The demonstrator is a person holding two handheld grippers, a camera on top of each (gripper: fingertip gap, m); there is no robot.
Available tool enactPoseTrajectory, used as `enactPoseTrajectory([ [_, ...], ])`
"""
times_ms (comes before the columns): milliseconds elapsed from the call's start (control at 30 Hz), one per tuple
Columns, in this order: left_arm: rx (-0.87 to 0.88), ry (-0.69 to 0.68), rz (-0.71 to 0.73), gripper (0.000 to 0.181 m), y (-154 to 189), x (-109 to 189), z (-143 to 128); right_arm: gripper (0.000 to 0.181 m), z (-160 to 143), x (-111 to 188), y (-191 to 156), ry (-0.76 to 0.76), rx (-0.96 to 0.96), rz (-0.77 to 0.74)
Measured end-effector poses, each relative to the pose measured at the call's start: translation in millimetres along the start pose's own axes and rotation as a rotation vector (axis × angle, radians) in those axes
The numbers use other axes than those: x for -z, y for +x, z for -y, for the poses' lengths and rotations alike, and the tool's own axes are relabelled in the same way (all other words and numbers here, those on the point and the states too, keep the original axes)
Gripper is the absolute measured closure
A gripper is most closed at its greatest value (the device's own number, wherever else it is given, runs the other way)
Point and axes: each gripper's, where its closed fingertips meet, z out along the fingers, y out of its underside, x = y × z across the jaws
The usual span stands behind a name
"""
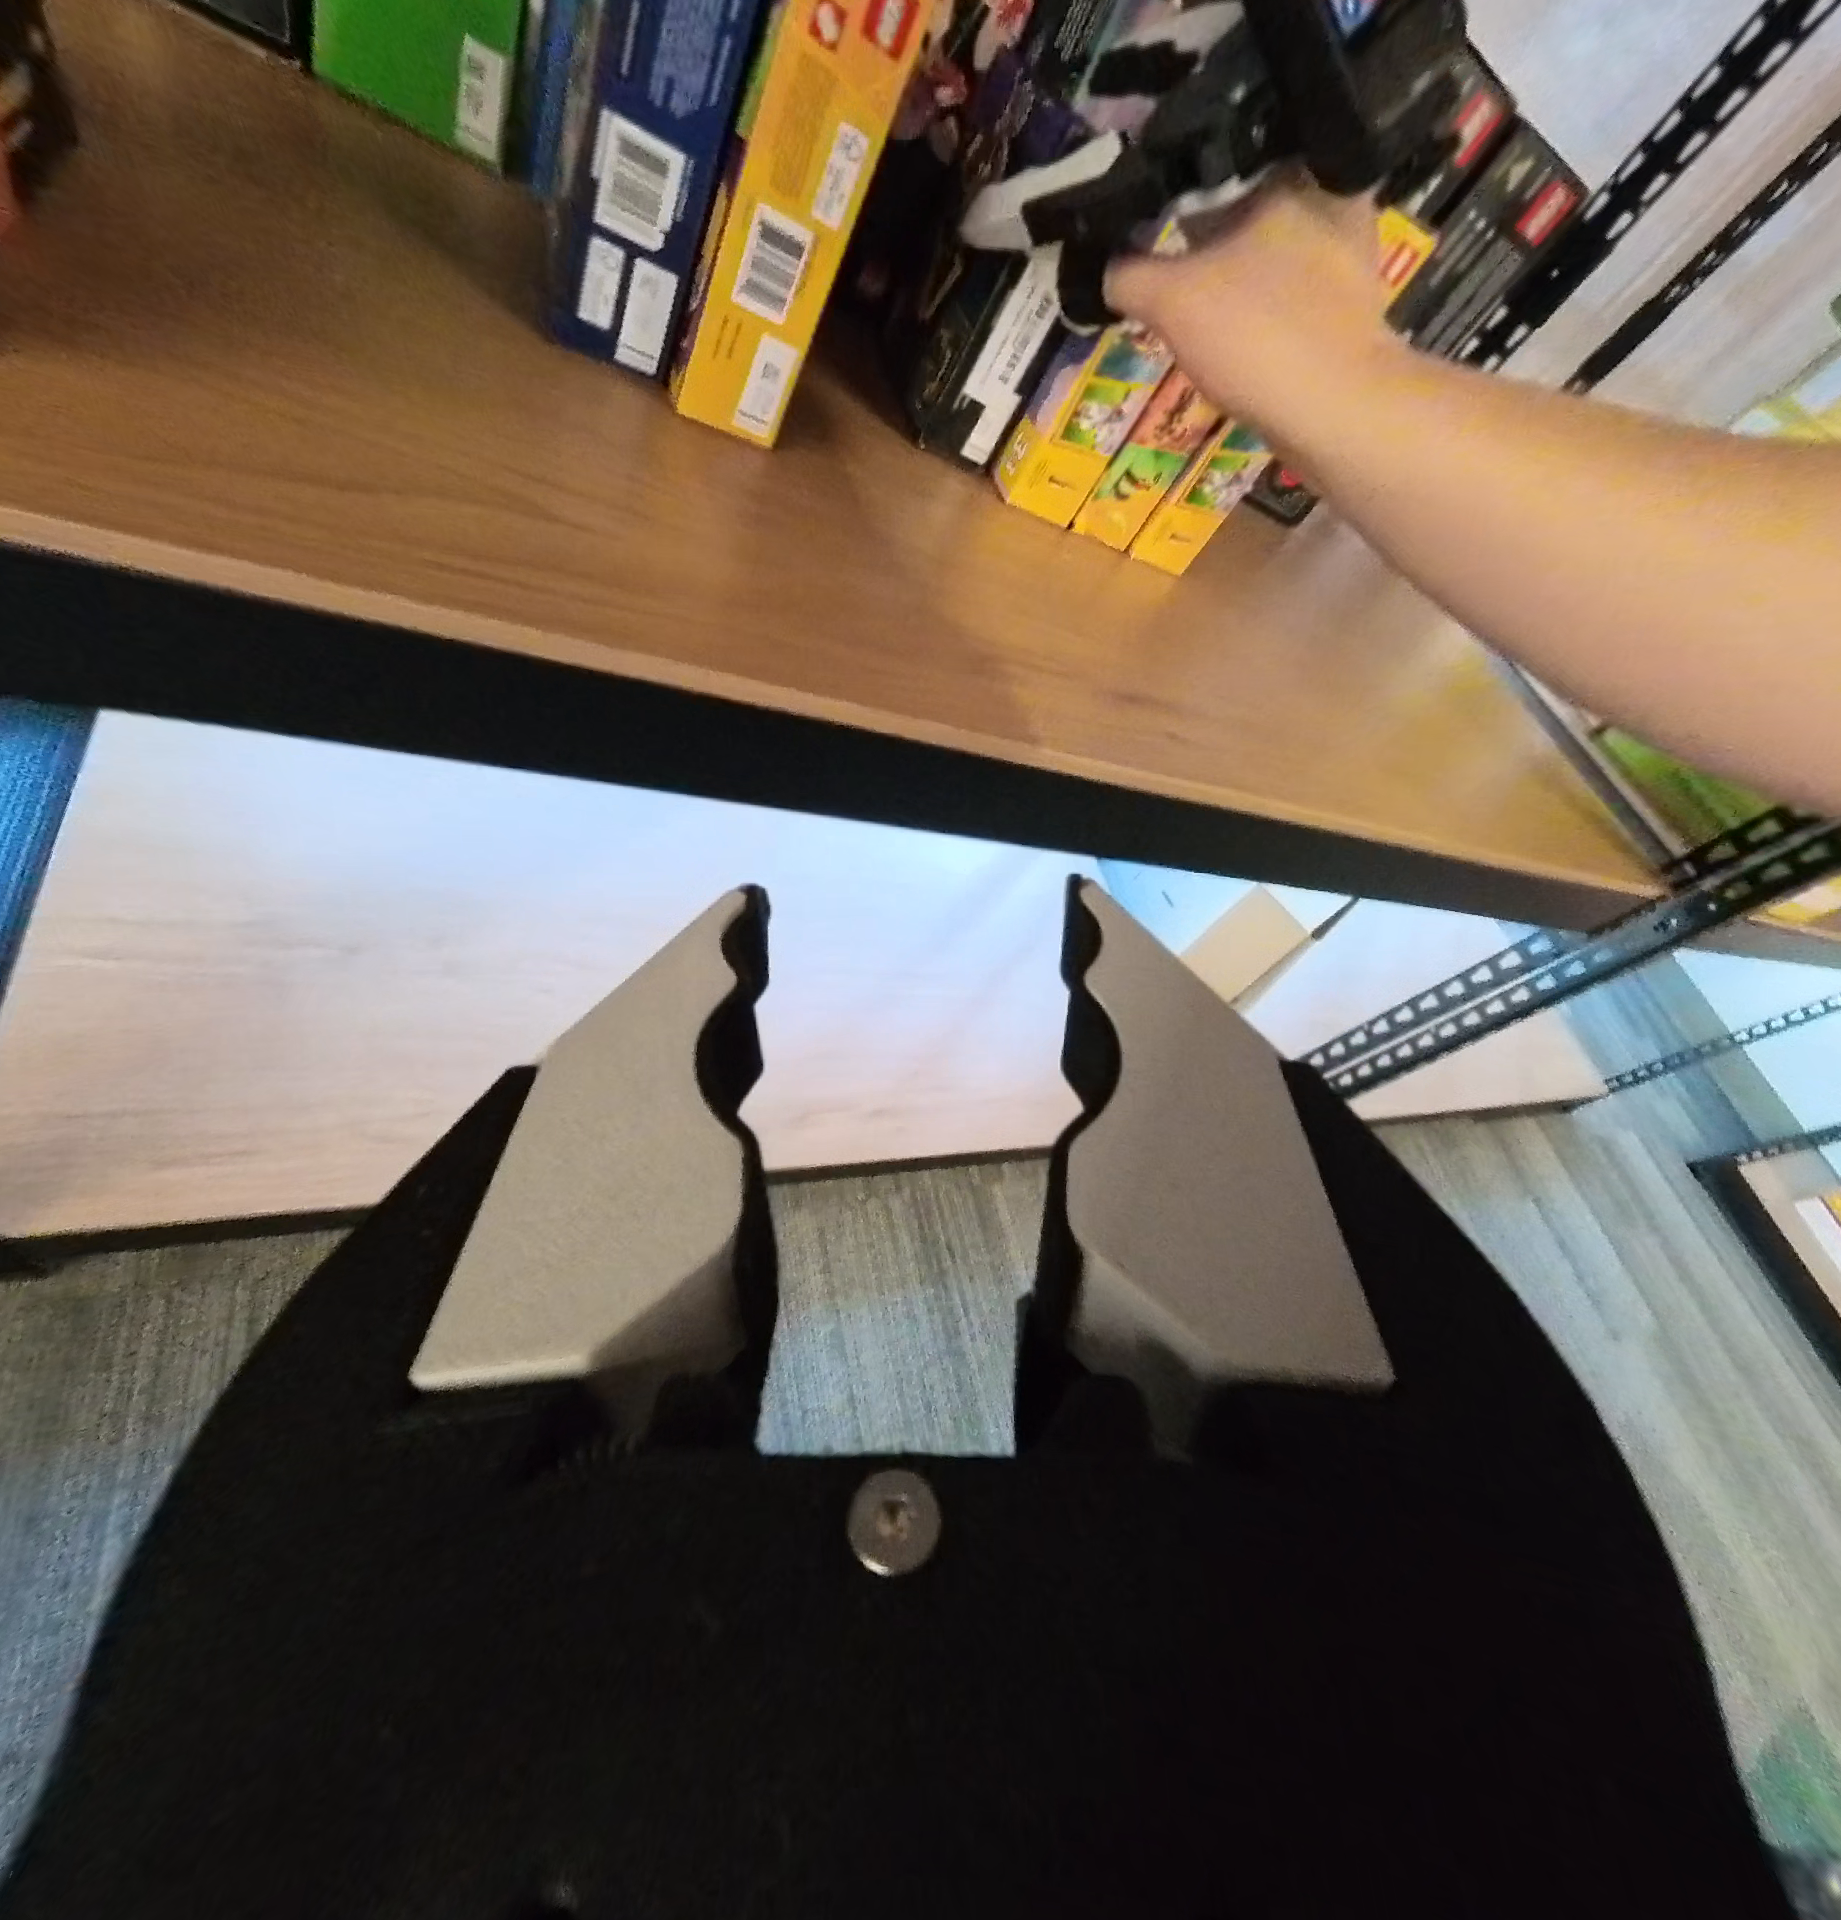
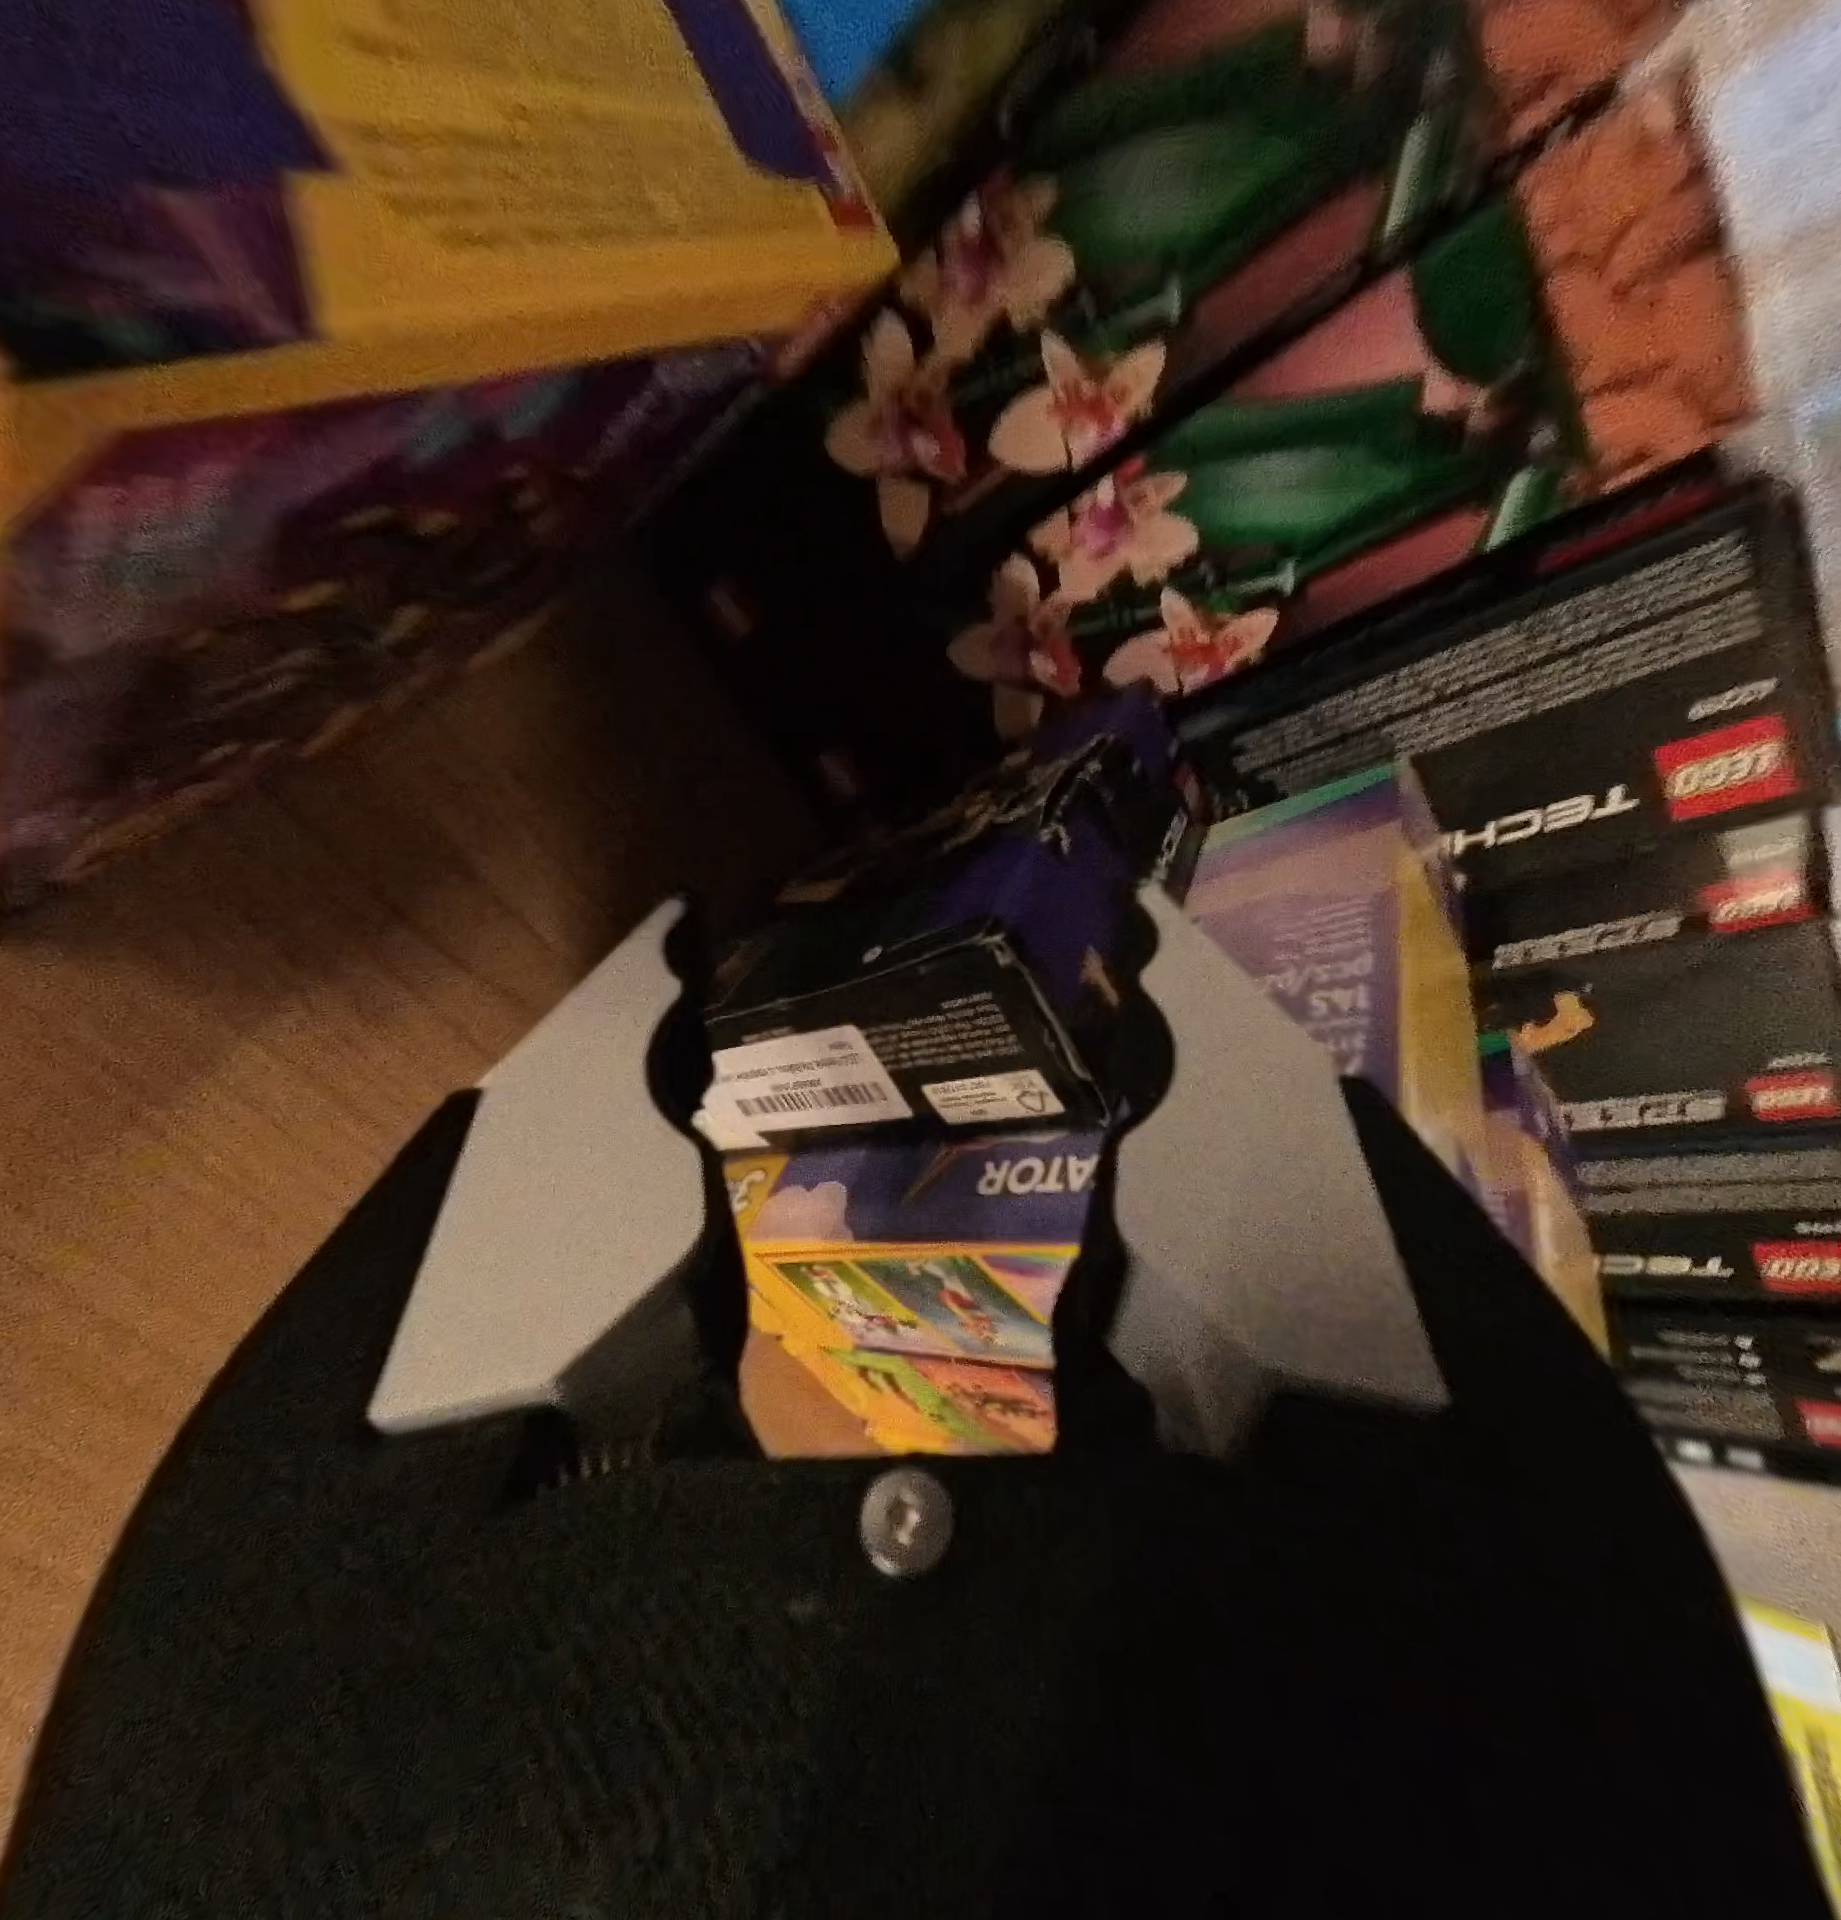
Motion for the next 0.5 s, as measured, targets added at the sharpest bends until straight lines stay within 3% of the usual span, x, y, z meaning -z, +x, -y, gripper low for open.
enactPoseTrajectory([
  [200,0.049,-0.004,-0.033,0.131,-30.6,24.6,-1.8,0.115,-9.4,-14.7,1.2,-0.155,0.078,-0.037],
  [267,0.072,0.011,-0.040,0.131,-32.8,25.9,0.1,0.144,-4.1,-11.1,10.6,-0.120,0.104,-0.094],
  [500,0.096,0.019,-0.078,0.131,-29.8,24.5,1.6,0.139,-11.8,-1.1,8.3,-0.067,0.147,-0.058],
])
